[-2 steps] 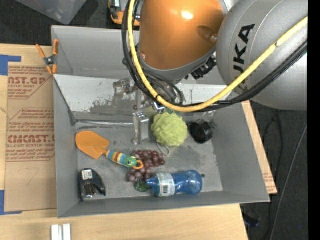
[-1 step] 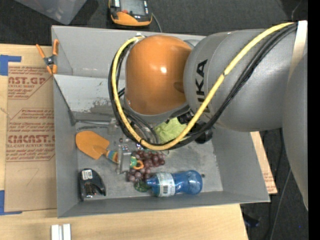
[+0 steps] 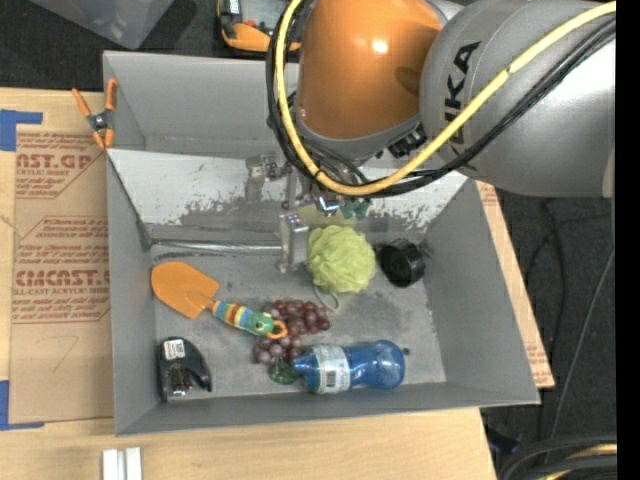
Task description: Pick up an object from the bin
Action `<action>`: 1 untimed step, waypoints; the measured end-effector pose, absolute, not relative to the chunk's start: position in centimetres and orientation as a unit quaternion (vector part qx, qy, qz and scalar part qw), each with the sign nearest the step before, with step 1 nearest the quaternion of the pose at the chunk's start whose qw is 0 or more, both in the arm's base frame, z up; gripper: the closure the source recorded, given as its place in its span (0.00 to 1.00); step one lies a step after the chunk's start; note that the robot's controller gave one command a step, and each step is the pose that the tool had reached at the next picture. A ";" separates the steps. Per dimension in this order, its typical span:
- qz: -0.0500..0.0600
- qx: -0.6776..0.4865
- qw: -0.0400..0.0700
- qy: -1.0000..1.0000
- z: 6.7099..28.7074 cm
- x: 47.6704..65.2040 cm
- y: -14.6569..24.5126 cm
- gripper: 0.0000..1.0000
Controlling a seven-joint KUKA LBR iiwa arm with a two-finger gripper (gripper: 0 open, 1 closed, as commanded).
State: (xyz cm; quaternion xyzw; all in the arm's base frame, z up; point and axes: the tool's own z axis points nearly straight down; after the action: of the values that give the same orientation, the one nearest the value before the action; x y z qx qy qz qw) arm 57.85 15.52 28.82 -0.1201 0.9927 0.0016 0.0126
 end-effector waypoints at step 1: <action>0.002 -0.120 0.001 0.993 19.8 53.3 13.5 0.00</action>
Offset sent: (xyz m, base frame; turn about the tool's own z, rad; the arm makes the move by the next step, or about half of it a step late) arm -0.0350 -0.0278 -0.0725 -0.1059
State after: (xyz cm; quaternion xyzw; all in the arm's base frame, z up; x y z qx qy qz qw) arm 53.29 13.53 19.83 -0.1202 0.9927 0.0024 0.0006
